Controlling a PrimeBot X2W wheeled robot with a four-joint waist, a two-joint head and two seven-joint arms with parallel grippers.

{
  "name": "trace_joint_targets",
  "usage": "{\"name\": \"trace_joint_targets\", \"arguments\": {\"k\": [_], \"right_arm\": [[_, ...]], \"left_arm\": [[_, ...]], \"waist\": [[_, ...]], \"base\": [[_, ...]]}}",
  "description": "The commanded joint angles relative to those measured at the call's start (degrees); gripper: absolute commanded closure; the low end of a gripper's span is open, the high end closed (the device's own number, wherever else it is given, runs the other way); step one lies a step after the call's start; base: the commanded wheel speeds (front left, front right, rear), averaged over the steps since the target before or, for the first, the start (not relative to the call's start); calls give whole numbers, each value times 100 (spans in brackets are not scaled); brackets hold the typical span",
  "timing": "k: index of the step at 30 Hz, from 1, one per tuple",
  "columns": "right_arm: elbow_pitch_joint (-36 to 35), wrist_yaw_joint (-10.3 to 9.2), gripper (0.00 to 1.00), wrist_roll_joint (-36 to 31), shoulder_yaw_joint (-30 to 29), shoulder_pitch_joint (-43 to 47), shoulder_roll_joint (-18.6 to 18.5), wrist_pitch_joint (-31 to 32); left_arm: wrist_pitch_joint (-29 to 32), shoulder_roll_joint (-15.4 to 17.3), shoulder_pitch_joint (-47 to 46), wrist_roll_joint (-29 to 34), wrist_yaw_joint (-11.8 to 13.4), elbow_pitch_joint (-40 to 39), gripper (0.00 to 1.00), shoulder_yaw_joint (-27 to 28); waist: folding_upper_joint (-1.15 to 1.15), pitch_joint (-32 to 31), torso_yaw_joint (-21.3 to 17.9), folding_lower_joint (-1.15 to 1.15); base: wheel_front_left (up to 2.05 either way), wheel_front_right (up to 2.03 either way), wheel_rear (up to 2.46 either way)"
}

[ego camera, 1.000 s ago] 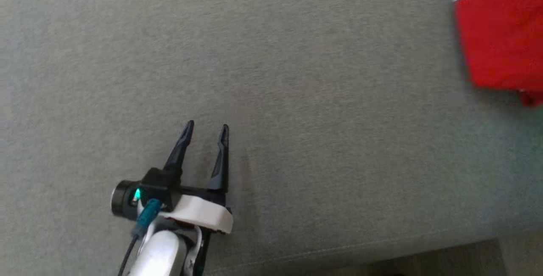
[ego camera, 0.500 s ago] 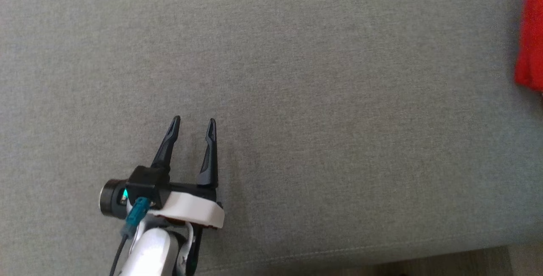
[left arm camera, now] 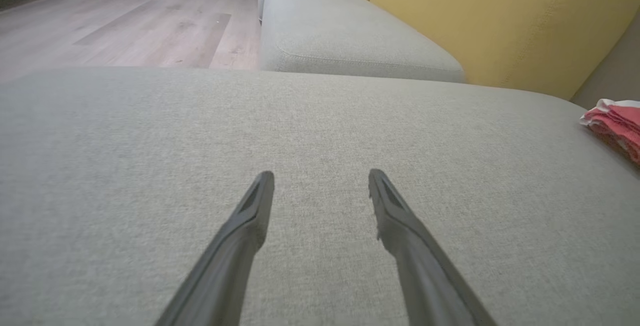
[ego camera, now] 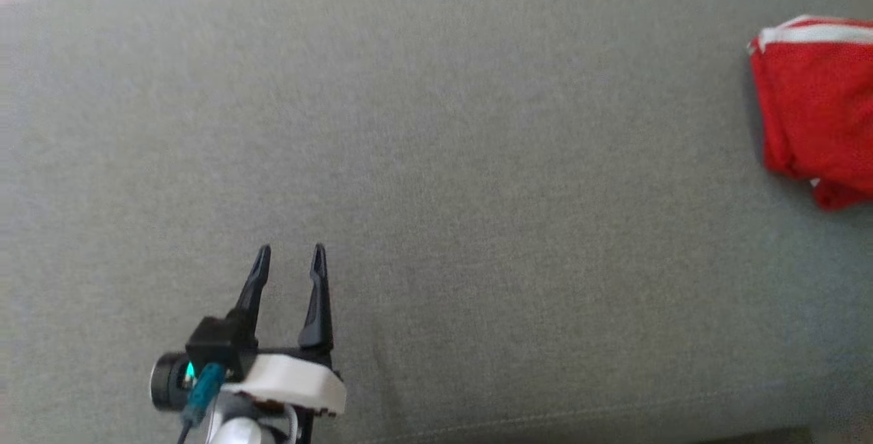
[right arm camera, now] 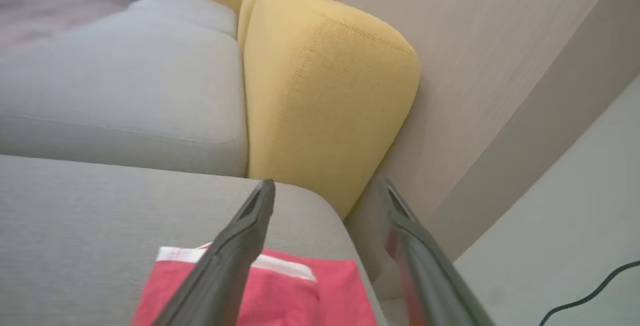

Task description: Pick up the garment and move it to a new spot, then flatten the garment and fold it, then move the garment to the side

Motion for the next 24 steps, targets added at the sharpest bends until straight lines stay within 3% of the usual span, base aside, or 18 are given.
{"name": "trace_joint_targets", "arguments": {"k": [1, 7, 13, 18, 24], "right_arm": [[-240, 37, 0, 78, -11, 205, -63, -77], [-1450, 37, 0, 320, -255, 1976, 979, -621], [-2178, 37, 0, 246, -16, 3516, 2139, -1316], [-1912, 37, 0, 82, 348, 3972, 2543, -1998], [-1562, 37, 0, -60, 542, 3959, 2687, -2194]], "left_arm": [[-35, -2, -80, -18, 43, -147, 0, 232], [-35, -2, 252, 203, 61, -87, 0, 441], [-35, 4, 484, 349, -55, -66, 0, 730], [-35, 3, 506, 413, -231, -54, 0, 803], [-35, 0, 516, 321, -322, 69, 0, 806]], "waist": [[0, -383, 132, 0], [0, -982, 464, 0], [0, -1234, 743, 0], [0, -1293, 805, 0], [0, -1360, 757, 0]], "base": [[0, 0, 0], [0, 0, 0], [0, 0, 0], [0, 0, 0], [0, 0, 0]]}}
